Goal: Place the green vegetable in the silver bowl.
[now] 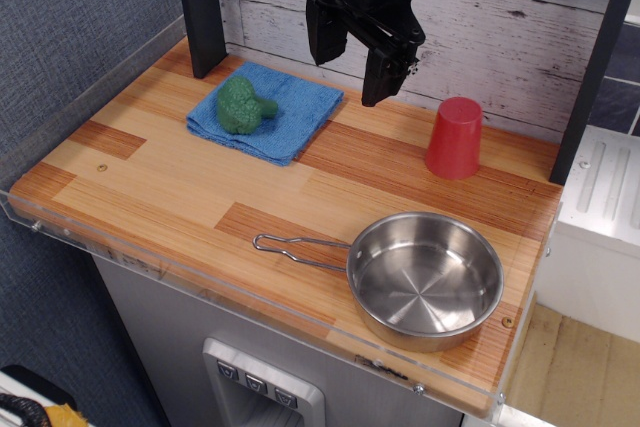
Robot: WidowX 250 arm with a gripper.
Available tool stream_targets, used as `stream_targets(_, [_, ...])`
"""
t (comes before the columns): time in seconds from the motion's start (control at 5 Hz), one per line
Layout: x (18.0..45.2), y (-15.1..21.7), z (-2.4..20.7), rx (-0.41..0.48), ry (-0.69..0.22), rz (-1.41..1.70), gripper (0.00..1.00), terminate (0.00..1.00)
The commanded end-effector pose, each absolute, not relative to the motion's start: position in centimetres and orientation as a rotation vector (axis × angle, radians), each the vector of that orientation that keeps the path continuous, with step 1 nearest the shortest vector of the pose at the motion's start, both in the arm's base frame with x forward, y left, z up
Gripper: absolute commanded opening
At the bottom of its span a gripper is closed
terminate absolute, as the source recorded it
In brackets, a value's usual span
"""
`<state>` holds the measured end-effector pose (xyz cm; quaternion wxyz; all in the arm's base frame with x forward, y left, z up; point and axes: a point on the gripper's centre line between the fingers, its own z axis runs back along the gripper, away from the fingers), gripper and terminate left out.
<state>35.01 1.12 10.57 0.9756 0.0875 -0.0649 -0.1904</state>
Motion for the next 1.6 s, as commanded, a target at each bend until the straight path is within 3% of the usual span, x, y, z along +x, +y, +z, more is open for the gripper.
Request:
stream_targets(0.0, [35.0,1.1,10.6,0.176,-0.131,-0.384,1.0,0.0])
stream_targets(0.4, [35.7,6.5,9.9,0.136,-0.117,-0.155,1.0,0.0])
stream_targets(0.6, [35.4,9.0,9.8,0.172,-0.092,0.016,1.0,0.0])
stream_targets(0.8, [35.2,10.6,10.2,0.211,-0.078,0.131,1.0,0.0])
stream_targets(1.0, [35.0,12.3,10.3,0.178,-0.091,0.227,1.0,0.0])
stream_targets(1.4, [34.5,13.8,9.8,0.199,-0.058,0.348,1.0,0.0])
